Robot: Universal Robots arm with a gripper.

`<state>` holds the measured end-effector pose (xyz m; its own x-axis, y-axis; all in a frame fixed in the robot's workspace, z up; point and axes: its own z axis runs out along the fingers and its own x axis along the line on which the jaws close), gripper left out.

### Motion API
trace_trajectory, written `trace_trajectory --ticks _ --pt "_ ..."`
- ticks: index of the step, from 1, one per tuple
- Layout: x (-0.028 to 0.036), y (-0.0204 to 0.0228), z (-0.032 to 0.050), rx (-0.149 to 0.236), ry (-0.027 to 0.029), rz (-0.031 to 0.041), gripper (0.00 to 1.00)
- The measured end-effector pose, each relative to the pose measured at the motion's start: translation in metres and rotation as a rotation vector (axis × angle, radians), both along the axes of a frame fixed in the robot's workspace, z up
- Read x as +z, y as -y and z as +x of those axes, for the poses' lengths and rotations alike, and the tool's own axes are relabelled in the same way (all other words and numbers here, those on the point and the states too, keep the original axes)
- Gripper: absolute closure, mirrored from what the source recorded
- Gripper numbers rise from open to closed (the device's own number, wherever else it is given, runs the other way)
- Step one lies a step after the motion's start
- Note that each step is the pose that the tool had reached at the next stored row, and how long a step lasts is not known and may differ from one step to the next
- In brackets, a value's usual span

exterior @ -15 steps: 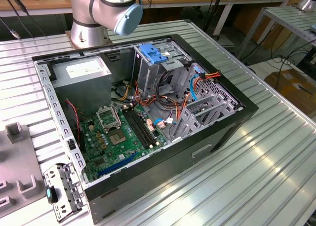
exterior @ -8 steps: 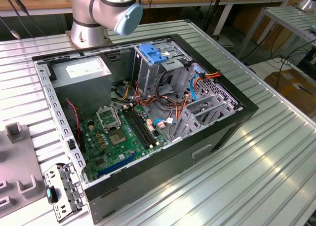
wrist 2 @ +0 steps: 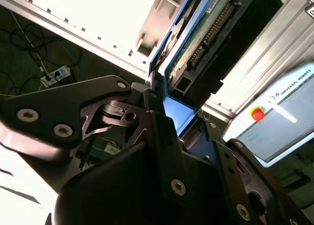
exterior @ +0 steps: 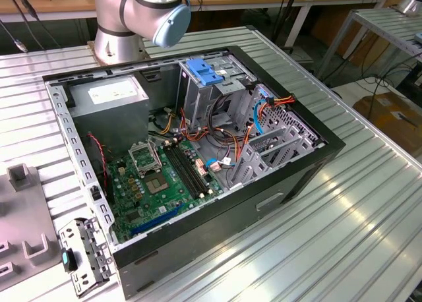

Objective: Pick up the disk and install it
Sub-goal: 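Pick up the disk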

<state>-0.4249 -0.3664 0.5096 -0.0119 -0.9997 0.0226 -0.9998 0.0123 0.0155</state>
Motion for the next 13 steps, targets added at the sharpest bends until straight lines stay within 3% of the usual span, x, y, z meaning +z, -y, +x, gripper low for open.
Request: trace_trajectory --ticks 13 --pt "0.0 0.0 0.0198 0.0 0.0 0.0001 0.63"
